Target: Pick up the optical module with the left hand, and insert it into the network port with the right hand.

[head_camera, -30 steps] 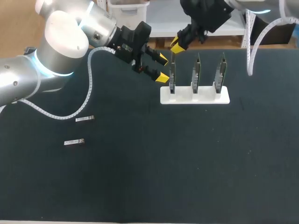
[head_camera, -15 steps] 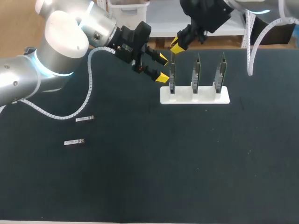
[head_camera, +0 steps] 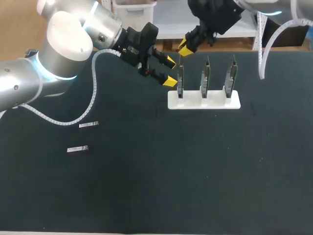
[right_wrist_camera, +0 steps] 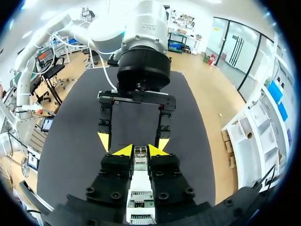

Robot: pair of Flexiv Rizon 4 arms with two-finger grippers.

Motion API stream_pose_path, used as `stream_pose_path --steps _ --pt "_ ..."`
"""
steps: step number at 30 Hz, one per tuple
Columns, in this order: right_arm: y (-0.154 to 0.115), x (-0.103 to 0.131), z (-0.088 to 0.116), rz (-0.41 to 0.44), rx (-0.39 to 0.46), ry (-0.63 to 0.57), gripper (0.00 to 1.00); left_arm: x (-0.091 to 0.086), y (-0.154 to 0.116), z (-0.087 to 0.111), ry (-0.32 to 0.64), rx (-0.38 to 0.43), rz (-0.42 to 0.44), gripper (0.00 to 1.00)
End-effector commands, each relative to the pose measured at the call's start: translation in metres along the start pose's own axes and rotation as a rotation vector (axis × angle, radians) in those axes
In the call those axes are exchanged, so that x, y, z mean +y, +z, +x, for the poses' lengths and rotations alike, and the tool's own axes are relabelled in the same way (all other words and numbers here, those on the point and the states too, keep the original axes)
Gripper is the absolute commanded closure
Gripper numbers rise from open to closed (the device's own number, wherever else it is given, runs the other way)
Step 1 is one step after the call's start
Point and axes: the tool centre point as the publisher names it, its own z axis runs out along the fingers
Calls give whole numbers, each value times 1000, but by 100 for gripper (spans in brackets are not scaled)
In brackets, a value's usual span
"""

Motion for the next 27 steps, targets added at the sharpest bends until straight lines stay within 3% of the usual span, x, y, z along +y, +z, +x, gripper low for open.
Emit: stream_pose_path --steps 1,27 --pt "1 1 1 4 3 2 100 0 0 -1 -2 4 -1 0" --pt "9 -1 8 -6 6 35 100 0 0 -1 -2 4 -1 0"
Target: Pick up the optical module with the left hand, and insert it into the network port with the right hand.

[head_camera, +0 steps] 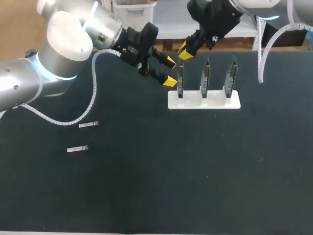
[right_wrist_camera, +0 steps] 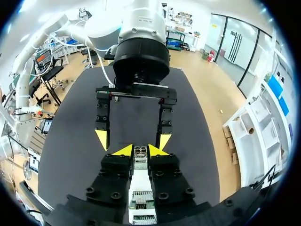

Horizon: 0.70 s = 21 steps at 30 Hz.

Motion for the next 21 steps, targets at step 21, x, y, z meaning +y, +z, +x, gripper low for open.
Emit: stream_pose_path --steps 21 --pt "2 -1 2 0 -1 8 100 0 0 -1 -2 4 -1 0"
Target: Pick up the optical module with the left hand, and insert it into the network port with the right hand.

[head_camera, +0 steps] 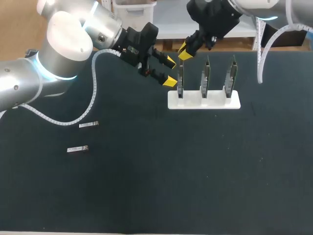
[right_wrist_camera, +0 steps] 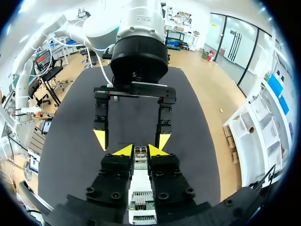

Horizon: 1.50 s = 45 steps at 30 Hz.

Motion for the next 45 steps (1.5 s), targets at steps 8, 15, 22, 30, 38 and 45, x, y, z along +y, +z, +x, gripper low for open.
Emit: stream_pose_path --steps 8,15,22,30,38,45 --pt "0 1 1 5 3 6 43 0 0 -1 -2 4 -1 0" --pt "-1 2 1 13 2 6 0 0 0 -1 -2 4 -1 0" --pt "-5 2 1 4 -18 18 0 0 0 -1 -2 4 -1 0" --pt "-4 3 0 -3 -24 20 100 0 0 -1 -2 4 -1 0" --pt "-5 4 -2 -3 -33 19 100 0 0 -1 -2 4 -1 0" --pt "-2 -1 -3 -5 -38 23 100 0 0 -1 -2 4 -1 0"
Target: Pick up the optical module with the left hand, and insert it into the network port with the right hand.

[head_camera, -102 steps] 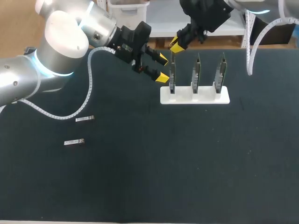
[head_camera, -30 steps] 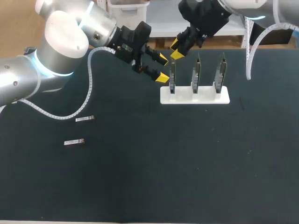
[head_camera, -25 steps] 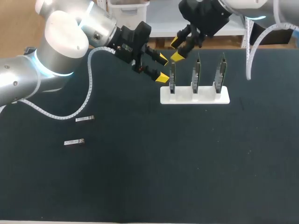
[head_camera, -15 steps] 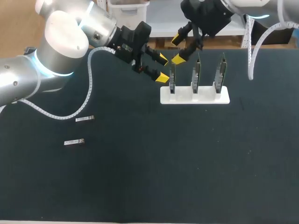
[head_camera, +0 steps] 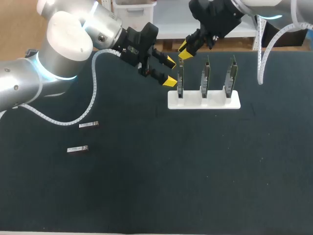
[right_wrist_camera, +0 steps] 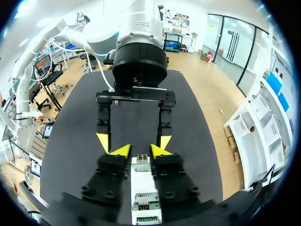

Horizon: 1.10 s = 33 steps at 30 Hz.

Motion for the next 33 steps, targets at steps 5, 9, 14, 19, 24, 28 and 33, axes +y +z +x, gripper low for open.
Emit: stream_pose_path --steps 5,9,14,19,24,28,33 --pt "5 -6 1 -8 0 3 100 0 0 -1 -2 4 -1 0" --pt "8 -7 4 -11 4 10 100 0 0 -1 -2 4 -1 0" --pt "9 -9 4 -11 4 15 100 0 0 -1 -2 4 -1 0" --pt "11 -11 5 -15 5 15 100 0 0 -1 -2 4 -1 0" --pt "13 -13 5 -18 7 19 100 0 0 -1 -2 4 -1 0" --pt "16 -13 7 -23 16 23 100 0 0 -1 -2 4 -1 0" --pt "17 -11 8 -27 22 24 100 0 0 -1 -2 4 -1 0"
